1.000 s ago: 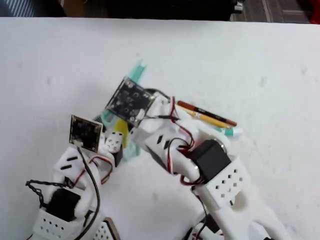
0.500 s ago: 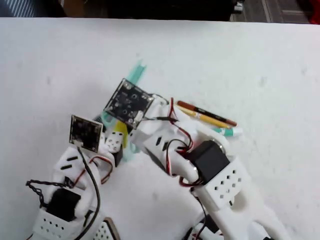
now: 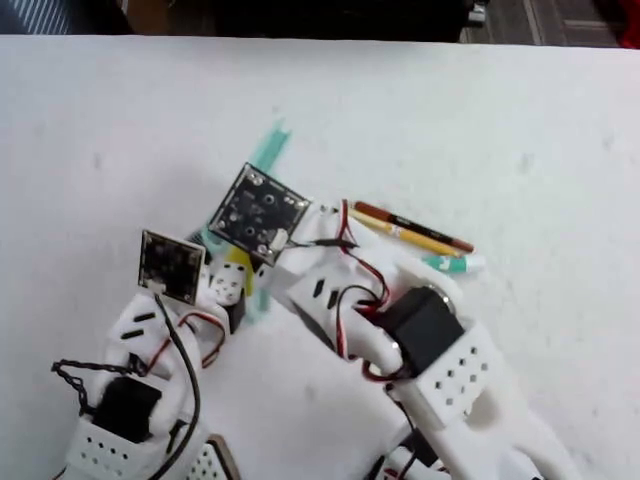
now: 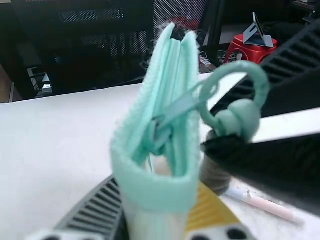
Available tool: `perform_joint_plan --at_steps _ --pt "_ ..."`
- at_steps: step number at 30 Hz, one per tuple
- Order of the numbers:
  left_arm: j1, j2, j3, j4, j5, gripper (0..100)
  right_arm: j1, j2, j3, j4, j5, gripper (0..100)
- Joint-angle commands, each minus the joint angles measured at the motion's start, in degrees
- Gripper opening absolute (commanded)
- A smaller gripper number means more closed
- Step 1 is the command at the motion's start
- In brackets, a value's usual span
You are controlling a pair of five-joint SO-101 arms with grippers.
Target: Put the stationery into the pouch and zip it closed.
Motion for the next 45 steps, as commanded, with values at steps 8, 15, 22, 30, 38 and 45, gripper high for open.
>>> perform_joint_plan --at_steps 8,15,22,30,38,45 --pt "0.0 -1.3 -4.9 1.8 3.3 21 0.7 -2.4 -5.2 -1.5 -0.1 1.6" --pt "-0.3 -1.5 -5.7 1.9 3.6 17 2.2 3.6 -13.9 2.8 -0.1 1.6" --pt "1.9 -15.4 -5.2 8.6 -1.1 3 6.5 9.3 -19.3 3.5 -0.1 1.6" --pt "7.0 -14.2 -0.2 4.9 -1.8 2 7.0 11.4 -19.9 3.0 -0.1 1.6" --pt "6.9 -14.3 1.1 3.7 -5.5 2 11.5 16.2 -26.1 3.1 -0.1 1.6" --pt "6.9 -14.3 1.1 3.9 -5.5 2 16.5 22.0 -28.4 3.1 -0.3 1.6"
